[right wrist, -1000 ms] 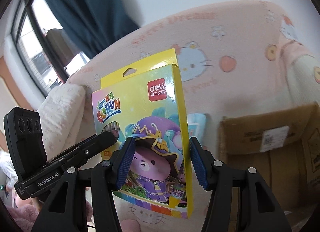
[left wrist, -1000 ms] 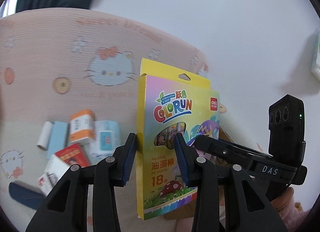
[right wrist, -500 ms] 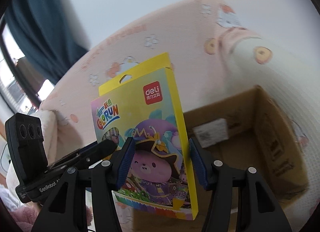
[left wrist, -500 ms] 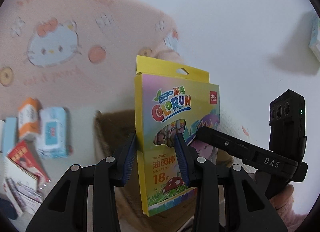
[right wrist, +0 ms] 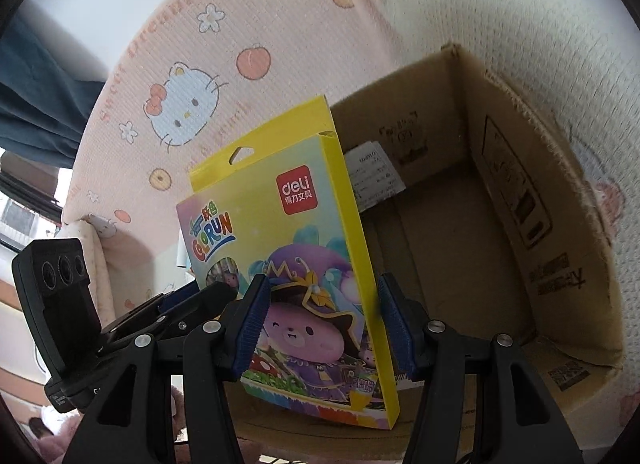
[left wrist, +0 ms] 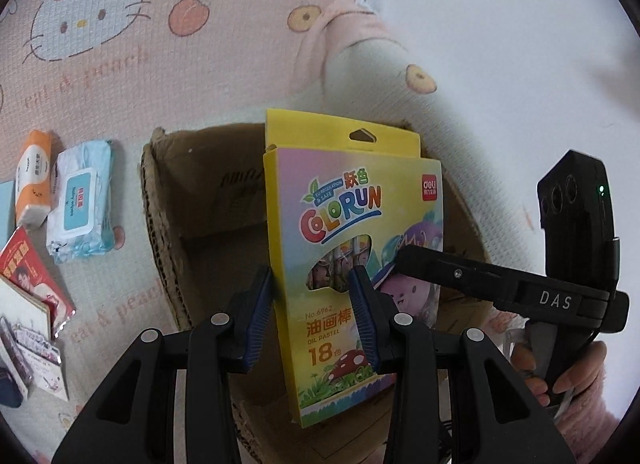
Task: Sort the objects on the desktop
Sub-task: 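Lower the pastel box into the cardboard box and open the right gripper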
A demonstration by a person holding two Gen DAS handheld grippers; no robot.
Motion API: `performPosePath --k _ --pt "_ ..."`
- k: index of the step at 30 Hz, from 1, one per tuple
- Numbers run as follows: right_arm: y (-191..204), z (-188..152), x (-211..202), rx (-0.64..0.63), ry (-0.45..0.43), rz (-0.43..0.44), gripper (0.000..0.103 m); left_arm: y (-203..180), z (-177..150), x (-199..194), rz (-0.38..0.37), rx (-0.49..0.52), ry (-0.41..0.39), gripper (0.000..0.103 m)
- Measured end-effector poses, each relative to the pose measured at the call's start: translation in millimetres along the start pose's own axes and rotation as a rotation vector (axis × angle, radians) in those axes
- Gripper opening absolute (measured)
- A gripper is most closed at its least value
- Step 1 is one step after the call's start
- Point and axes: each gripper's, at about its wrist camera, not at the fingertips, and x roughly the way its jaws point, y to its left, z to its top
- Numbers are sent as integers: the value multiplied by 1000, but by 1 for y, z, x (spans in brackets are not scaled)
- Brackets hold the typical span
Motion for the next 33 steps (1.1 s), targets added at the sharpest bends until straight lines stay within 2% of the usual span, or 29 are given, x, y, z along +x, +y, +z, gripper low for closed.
performPosePath --k 9,12,16,19,20,23,25,27,29,33 --pt "-4 11 36 28 155 -3 53 20 0 23 58 -106 147 44" --pt "-5 13 44 37 188 3 53 17 0 23 98 -80 146 44" --pt "-7 16 54 50 227 8 53 15 5 28 144 -77 183 45" --pt "-7 17 59 49 247 -1 53 4 7 35 218 -10 221 45" --pt "-4 17 62 28 254 -21 52 -2 5 39 257 40 240 45" --pt "4 14 65 -22 265 -60 51 -18 -8 42 346 179 222 45" --pt "9 13 66 -61 274 -82 47 -21 -12 40 317 200 227 45" --pt "10 10 72 -57 313 -64 44 -19 -13 41 271 178 250 45" --pt "8 6 81 -29 354 -44 44 -18 -13 42 273 177 247 45" --pt "12 5 80 -75 317 -118 44 -14 -14 39 239 152 236 45"
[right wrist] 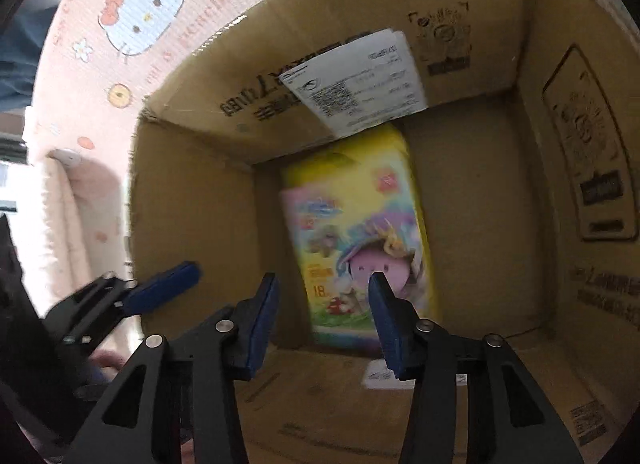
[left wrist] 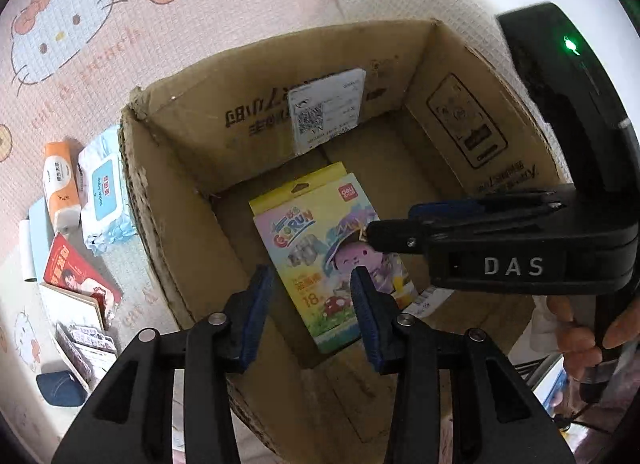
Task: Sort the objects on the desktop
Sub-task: 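Lower the pastel box into the cardboard box and open the right gripper, then withdraw the right tool up out of the cardboard box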
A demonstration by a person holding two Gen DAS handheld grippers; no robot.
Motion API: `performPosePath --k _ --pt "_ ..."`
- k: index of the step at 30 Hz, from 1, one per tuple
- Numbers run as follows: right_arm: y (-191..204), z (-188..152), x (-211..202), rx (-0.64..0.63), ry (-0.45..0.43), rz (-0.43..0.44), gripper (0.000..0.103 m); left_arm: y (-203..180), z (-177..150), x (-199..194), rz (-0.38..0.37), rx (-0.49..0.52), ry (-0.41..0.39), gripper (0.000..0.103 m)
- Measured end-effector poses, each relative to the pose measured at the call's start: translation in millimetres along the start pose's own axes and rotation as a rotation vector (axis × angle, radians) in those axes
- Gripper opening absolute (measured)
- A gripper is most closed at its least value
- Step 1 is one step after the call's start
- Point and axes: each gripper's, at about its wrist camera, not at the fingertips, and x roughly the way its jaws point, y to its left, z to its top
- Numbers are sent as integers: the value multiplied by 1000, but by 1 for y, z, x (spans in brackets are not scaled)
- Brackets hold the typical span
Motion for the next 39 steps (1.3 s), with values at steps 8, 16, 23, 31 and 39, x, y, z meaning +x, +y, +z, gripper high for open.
performPosePath --k 8,16,23,31,39 --pt "-2 8 -21 -21 -47 -91 44 -2 3 0 -14 -15 -38 47" --pt "-25 25 -15 86 24 -84 14 -3 30 7 -172 0 -7 44" --pt "-43 48 26 147 180 -233 5 11 65 38 -164 -34 128 10" --pt "-91 47 49 477 164 -235 5 -6 79 62 -122 -13 233 10" --pt "-106 43 75 645 183 -181 5 4 87 85 -136 -52 302 11"
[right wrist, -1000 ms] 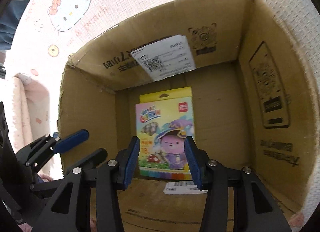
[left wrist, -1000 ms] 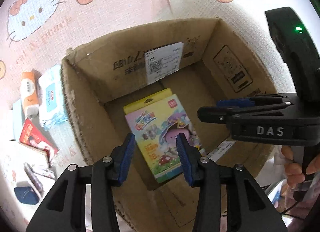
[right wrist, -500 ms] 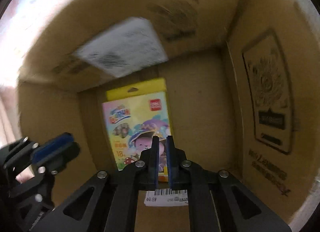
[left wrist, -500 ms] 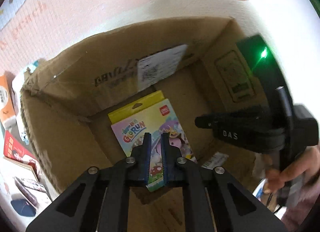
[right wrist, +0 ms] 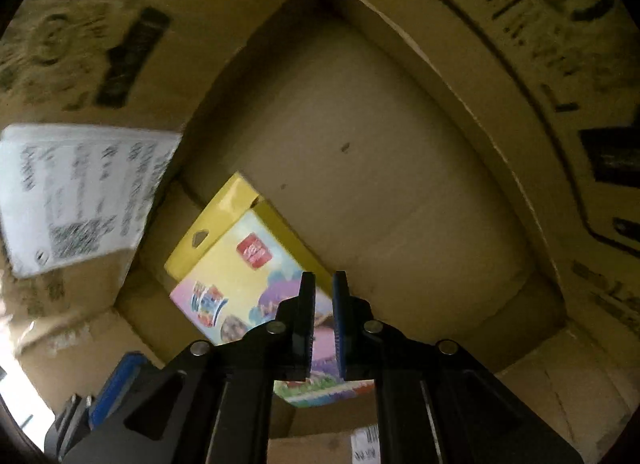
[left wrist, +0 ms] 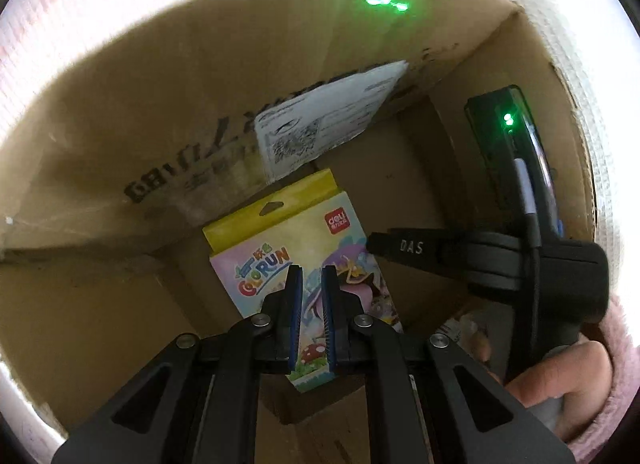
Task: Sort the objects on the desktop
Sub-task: 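Withdraw the right tool up out of the cardboard box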
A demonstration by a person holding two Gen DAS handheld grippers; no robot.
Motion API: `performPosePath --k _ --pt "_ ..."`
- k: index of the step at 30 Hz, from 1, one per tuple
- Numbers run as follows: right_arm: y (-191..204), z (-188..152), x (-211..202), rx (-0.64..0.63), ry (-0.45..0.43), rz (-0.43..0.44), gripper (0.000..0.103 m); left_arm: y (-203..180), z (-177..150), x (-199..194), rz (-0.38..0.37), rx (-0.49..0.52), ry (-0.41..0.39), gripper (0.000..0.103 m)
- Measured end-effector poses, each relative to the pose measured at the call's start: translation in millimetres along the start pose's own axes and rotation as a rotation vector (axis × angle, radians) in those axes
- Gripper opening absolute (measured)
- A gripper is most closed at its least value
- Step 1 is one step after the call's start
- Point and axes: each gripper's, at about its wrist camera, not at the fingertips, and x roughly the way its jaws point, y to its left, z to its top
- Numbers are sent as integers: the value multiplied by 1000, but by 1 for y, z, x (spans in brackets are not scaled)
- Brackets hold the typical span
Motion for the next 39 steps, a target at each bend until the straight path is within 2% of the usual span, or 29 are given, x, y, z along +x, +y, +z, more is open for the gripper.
performPosePath --k 2,4,9,11,15,19,22,23,24,32,33,39 --pt "0 1 -1 13 4 4 5 5 1 3 11 -16 11 11" --pt "2 2 1 4 35 56 5 4 0 3 22 -14 9 11" --pt "12 -1 5 -37 64 118 6 0 -2 4 65 2 19 14" --pt "9 -5 3 -22 104 169 6 0 -2 4 67 -5 21 17" --pt "4 -12 -18 -49 41 128 6 -3 -1 -2 55 -41 0 39" --pt "-6 -20 -41 -30 24 155 10 -6 -6 -16 1 -62 -19 46" --pt "-10 -31 -62 -32 -12 179 32 -10 -13 -32 3 -47 -56 48" --pt "-10 -35 -69 -41 -24 187 44 -11 -17 -38 10 -41 -74 48" --pt "-10 -40 -77 -50 -36 196 48 -12 -20 -45 11 -35 -91 48" --pt "-3 -79 -118 -90 -112 239 50 -4 -63 -97 0 -17 -191 48" --pt "-1 -88 -105 -93 -124 241 50 2 -65 -85 -9 -18 -199 48" --pt "15 -130 -112 -127 -196 235 51 18 -101 -115 -78 11 -323 48"
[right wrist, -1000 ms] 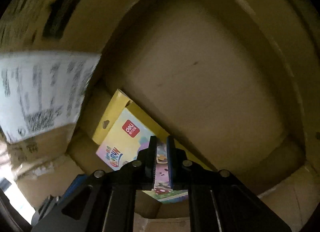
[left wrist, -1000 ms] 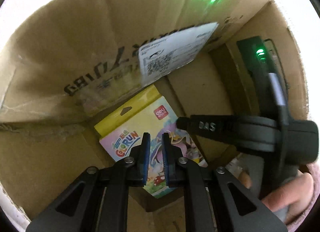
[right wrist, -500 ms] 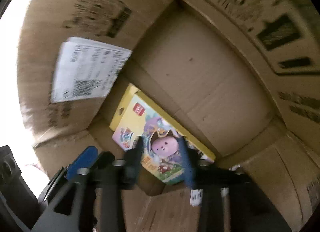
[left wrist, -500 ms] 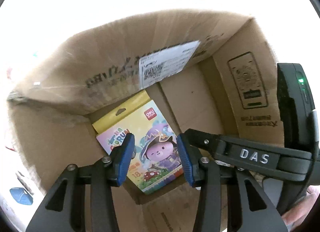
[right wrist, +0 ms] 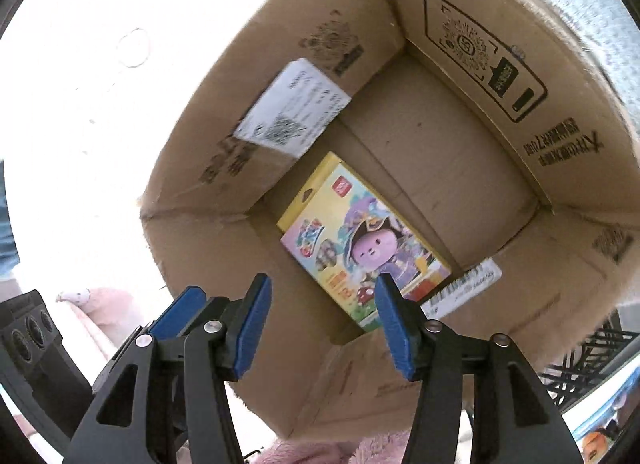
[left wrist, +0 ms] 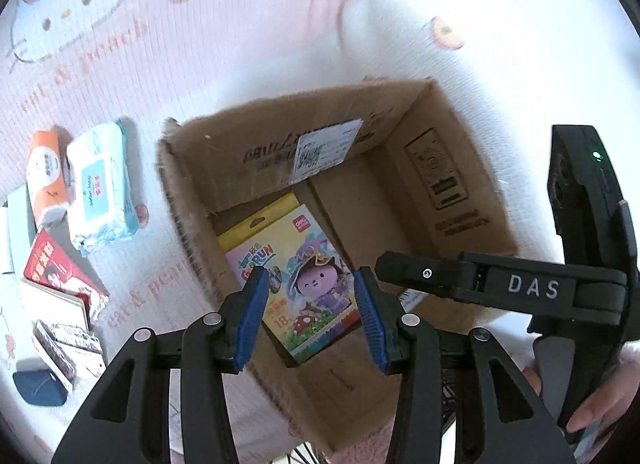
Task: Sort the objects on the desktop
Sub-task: 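Withdraw the right tool up out of the cardboard box, then move the right tool toward the blue baby wipes pack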
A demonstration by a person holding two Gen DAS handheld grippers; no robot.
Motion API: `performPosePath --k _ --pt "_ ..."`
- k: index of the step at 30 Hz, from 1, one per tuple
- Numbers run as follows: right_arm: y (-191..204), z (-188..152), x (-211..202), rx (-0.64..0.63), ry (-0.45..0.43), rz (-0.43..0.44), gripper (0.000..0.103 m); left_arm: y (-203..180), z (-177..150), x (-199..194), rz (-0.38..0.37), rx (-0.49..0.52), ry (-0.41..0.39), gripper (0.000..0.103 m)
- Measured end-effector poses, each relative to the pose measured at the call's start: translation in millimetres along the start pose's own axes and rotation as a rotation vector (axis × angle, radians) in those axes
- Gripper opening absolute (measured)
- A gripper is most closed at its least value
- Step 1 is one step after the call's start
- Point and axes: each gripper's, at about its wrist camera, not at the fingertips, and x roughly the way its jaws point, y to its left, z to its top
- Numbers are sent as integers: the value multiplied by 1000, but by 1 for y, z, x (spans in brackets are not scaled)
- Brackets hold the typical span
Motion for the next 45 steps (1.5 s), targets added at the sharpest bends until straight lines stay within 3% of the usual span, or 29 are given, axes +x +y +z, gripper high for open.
performPosePath --k 7,13,16,18,25,31,34,37,45 --pt "29 -38 -39 -56 -118 -38 51 7 -32 -47 -52 41 -208 49" --pt "54 -77 -70 -116 -243 -15 52 22 -66 -85 -109 26 -367 49" --pt "67 -89 -69 -159 -267 5 53 33 -81 -103 -158 31 -464 60" --pt "81 -95 -63 -211 -274 -6 59 44 -89 -111 -169 12 -508 65" --pt "122 -106 -38 -332 -277 28 59 96 -101 -118 -205 -127 -530 65" --pt "162 -113 -11 -467 -302 42 59 156 -118 -122 -162 -212 -616 65" --pt "180 -115 8 -531 -324 25 59 187 -122 -131 -116 -219 -642 65" --pt "195 -112 30 -537 -294 68 59 211 -122 -136 -87 -200 -656 65" --pt "230 -100 74 -549 -279 145 59 245 -105 -114 3 -104 -613 65"
